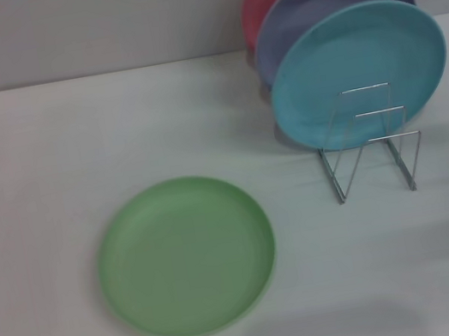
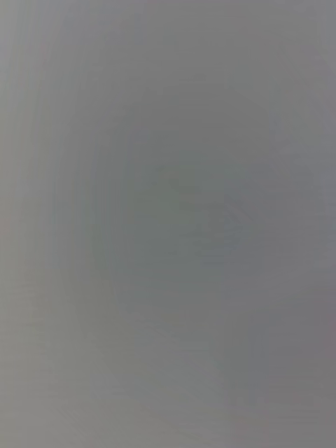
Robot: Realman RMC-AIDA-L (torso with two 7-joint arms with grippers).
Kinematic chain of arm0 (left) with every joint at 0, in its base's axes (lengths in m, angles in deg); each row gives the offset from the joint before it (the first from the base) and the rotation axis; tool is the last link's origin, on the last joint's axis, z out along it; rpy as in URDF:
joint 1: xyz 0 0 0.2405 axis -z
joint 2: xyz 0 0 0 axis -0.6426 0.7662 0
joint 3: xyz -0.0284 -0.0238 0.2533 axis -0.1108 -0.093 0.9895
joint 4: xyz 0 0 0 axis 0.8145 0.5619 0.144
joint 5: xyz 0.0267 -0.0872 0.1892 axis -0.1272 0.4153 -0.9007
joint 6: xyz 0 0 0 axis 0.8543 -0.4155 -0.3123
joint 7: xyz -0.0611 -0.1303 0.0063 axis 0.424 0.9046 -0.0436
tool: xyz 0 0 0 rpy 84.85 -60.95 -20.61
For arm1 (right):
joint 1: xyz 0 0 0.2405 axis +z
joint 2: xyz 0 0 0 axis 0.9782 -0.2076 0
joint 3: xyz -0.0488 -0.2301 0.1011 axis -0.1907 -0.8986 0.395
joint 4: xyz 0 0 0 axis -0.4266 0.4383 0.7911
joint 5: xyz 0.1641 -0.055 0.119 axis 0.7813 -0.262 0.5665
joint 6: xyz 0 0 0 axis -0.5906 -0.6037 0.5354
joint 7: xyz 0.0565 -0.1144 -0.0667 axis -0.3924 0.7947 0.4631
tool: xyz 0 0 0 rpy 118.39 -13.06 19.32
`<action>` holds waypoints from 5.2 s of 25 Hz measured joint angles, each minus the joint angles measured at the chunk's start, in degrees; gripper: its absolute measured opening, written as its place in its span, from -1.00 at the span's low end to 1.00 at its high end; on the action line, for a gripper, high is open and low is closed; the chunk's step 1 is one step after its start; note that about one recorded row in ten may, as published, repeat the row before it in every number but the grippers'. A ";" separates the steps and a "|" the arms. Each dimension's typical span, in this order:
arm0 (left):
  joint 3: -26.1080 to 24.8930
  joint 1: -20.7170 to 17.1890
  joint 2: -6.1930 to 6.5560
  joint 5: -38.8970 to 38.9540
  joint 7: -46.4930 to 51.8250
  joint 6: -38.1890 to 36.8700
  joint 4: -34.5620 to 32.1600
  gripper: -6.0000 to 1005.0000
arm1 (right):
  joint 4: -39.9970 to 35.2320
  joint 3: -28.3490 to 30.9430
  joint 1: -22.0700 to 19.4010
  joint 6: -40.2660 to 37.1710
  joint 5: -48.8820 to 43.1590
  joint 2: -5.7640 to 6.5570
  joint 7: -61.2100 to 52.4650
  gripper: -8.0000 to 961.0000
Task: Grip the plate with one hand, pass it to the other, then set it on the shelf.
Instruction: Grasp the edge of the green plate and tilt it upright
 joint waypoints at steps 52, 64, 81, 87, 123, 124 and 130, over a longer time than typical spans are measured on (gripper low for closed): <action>-27.29 -3.37 0.28 -14.75 -16.40 142.27 79.13 0.50 | -0.10 -0.71 0.29 1.93 -0.03 0.00 -0.16 0.74; -27.73 -0.87 0.27 -14.81 -17.17 141.70 71.98 0.50 | -0.10 -0.71 0.41 1.95 -0.19 0.00 -0.18 0.74; -29.02 2.25 0.24 -14.95 -17.71 140.45 65.25 0.48 | -0.09 -0.70 0.22 2.00 -0.17 0.00 -0.18 0.74; -29.15 3.27 0.28 -14.85 -17.95 141.80 64.27 0.46 | -0.09 -0.70 0.20 2.00 -0.17 0.00 -0.18 0.74; -32.08 2.51 0.13 -11.61 -23.56 140.83 70.21 -0.92 | 0.28 -0.71 0.65 4.06 -0.01 0.00 -0.19 0.74; -32.73 2.21 0.14 -10.97 -24.22 140.55 71.14 -0.92 | 0.28 -0.71 0.75 4.22 0.00 0.00 -0.32 0.74; -33.36 0.27 0.17 -10.37 -26.23 134.78 75.48 -0.93 | 0.48 -0.70 1.78 6.36 -0.21 0.07 -1.96 0.74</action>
